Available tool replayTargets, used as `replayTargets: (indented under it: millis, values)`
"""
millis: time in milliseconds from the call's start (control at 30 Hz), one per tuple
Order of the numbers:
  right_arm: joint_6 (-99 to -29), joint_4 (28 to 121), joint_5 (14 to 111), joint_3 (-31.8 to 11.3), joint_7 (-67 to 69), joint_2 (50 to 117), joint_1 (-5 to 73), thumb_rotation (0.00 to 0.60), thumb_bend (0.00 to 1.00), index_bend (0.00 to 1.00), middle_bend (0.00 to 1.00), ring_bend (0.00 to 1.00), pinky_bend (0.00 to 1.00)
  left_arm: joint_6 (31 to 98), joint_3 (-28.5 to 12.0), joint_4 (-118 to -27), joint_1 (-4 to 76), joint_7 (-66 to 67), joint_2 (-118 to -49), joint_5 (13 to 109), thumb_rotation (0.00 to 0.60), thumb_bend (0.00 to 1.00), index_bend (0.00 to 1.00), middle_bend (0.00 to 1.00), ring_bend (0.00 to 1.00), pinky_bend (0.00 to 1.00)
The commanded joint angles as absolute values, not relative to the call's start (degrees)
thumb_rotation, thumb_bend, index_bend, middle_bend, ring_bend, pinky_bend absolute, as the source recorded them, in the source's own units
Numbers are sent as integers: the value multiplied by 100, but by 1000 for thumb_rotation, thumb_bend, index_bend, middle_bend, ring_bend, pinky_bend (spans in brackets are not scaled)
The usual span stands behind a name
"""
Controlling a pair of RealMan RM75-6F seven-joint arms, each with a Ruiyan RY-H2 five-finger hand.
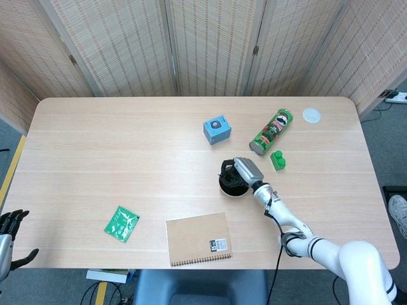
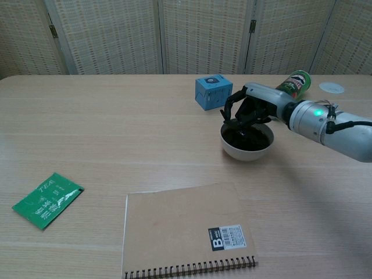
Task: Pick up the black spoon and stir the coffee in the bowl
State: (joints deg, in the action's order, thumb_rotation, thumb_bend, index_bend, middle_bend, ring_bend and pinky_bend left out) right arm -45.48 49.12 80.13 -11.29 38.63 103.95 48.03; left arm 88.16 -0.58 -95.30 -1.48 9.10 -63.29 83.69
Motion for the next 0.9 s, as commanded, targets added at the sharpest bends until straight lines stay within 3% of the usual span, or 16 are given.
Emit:
replayTargets:
  millis: [33, 500, 900]
  values:
    - [-4569, 4939, 8073, -1103, 3948, 10445, 4826, 600, 395, 693, 1000, 1000, 1000, 8825, -56, -9523, -154, 906, -6334, 8373, 600, 207, 184, 171, 140, 189]
    - [-4980, 5539, 8346, -673, 3983, 9875, 4401, 600, 399, 698, 1000, 1000, 1000, 8796, -61, -9526, -113, 921, -6359, 8429, 600, 207, 184, 171, 140, 189]
    - [-4736, 4770, 8133, -926, 3940, 10162, 4646, 600, 420, 701, 1000, 1000, 1000, 8792, -67, -9590, -109, 987, -6340, 8405, 600, 207, 184, 171, 140, 190]
